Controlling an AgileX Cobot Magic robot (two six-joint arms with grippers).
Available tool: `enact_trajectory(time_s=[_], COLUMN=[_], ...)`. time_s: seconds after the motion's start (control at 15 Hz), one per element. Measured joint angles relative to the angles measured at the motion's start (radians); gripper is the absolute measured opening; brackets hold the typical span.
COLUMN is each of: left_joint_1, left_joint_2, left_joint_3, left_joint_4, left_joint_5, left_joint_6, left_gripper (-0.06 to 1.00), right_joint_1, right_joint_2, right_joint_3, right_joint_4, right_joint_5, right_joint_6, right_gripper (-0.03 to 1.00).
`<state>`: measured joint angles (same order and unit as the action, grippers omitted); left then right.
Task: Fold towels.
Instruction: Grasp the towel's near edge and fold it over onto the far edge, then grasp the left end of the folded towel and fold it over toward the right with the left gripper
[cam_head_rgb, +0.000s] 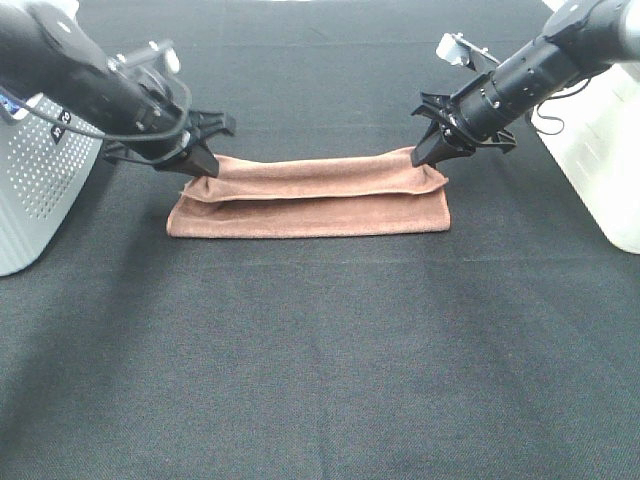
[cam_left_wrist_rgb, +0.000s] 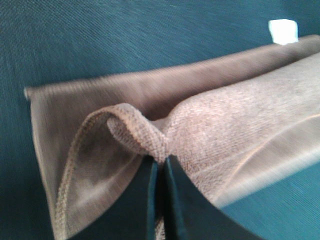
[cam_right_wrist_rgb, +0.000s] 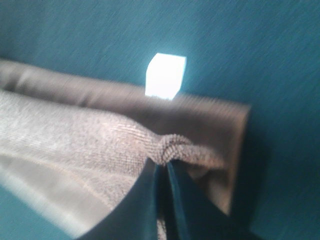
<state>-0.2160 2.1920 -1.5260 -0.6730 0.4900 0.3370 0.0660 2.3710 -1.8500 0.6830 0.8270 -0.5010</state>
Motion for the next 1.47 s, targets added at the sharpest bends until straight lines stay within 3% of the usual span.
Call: enact_trajectory(time_s=[0.2,0.33,0.4,0.53,0.6,0.73,0.93,1.07,1.47], left_joint_1=[0.000,0.000,0.000,0.000,0.000,0.004,0.028,0.036,0.036], left_joint_2=[0.052,0.054,0.054,0.054,0.054,0.048,0.024,0.042,0.120], left_joint_3=[-0.063,-0.067,-0.068,-0.069,-0.069,-0.070,-0.072,-0.072,-0.077], left_joint_4=[0.006,0.007,0.007,0.007,0.007,0.019,0.100,0.183,0.152], left_joint_5=[-0.018,-0.020,-0.020,-0.021,-0.021,-0.023,0.016,0.060,0.058], left_joint_6=[0.000,0.000,0.000,-0.004,-0.004,-0.007,-0.109,-0.216,-0.251], left_gripper=[0.03,0.14,0.24,0.59,0.59,0.71,0.73,0.73,0.73], right_joint_1=[0.000,0.000,0.000,0.000,0.000,0.000,0.000,-0.001,-0.002], right_joint_2=[0.011,0.017,0.022,0.028,0.028,0.026,0.023,0.023,0.023], right_joint_3=[-0.002,-0.002,-0.002,-0.003,-0.003,-0.034,-0.072,-0.072,-0.072], right_joint_4=[0.000,-0.001,-0.001,-0.005,-0.005,-0.036,-0.188,-0.256,-0.262], right_joint_5=[-0.074,-0.077,-0.077,-0.060,-0.060,-0.001,0.139,0.201,0.213], right_joint_6=[0.000,0.000,0.000,0.013,0.013,0.072,0.254,0.313,0.318], right_gripper=[0.03,0.11,0.20,0.54,0.54,0.75,0.81,0.81,0.82])
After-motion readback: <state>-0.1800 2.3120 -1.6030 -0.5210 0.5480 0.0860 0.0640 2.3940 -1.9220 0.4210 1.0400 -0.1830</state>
